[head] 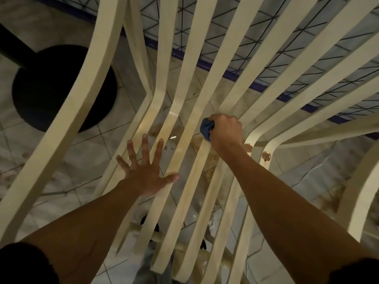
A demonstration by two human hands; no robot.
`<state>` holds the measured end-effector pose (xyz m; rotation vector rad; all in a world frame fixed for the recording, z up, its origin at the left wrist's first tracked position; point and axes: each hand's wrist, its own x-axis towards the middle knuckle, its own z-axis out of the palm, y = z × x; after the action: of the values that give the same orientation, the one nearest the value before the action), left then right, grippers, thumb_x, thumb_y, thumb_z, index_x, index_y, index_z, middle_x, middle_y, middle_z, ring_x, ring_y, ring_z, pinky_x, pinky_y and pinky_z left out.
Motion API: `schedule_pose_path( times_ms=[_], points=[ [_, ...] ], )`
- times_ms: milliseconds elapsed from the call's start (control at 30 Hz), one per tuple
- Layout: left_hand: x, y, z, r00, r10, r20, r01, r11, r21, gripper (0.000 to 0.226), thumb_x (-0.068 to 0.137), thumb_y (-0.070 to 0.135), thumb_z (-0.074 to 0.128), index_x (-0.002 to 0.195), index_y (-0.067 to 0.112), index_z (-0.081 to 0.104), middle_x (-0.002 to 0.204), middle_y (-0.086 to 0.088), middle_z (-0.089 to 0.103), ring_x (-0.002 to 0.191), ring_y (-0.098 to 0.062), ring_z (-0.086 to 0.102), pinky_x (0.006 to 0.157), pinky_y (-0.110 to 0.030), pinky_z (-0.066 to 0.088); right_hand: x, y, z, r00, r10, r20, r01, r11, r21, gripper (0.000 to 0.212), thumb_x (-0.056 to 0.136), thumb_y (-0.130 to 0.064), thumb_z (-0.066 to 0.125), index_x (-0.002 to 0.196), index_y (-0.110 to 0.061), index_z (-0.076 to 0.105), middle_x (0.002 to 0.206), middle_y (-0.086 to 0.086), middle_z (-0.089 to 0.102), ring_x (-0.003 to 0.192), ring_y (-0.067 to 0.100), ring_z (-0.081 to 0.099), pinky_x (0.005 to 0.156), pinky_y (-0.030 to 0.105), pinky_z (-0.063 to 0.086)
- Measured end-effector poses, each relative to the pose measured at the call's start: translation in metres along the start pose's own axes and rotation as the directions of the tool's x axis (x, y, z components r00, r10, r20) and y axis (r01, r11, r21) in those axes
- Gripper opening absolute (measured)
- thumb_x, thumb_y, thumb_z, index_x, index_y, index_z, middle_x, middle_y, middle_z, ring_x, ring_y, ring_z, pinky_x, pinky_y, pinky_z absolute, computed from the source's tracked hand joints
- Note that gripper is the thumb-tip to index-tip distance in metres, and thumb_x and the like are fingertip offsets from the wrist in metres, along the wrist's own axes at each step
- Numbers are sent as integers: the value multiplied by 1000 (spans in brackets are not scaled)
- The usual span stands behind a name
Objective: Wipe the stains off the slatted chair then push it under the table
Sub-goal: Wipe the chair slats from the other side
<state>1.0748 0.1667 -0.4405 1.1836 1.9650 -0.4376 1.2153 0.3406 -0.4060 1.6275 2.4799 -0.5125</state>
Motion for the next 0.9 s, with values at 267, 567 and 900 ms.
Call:
schedule_pose_path(
  times_ms=[267, 567, 900],
  points=[
    [-1, 1, -3, 1000, -14, 12, 14, 1000, 0, 112, 66, 94, 25, 121, 39, -56, 127, -4, -65, 127, -46, -47, 105, -73, -12, -7, 7, -3, 984, -147, 101, 166, 962, -214, 35, 87, -6, 61, 120, -18, 60, 108, 7, 63, 103, 30, 57, 88, 37, 43],
    [0, 0, 0, 1000, 4, -1, -4, 1000, -21, 112, 66, 94, 26, 123, 40, -54, 129, -3, -65, 126, -45, -48, 104, -74, -13, -17, -5, 11, 998, -12, 58, 11, 1000, 11, 30, 81, -3, 61, 108, -15, 65, 99, 8, 64, 96, 29, 61, 77, 37, 49],
    [1, -1, 2, 999, 11, -42, -12, 999, -33, 114, 65, 94, 28, 124, 40, -53, 132, -3, -62, 128, -45, -46, 105, -73, -13, -12, 3, 7, 996, -24, 87, 24, 1000, 1, 27, 82, -1, 63, 106, -12, 66, 98, 10, 64, 95, 30, 62, 81, 40, 53]
  ],
)
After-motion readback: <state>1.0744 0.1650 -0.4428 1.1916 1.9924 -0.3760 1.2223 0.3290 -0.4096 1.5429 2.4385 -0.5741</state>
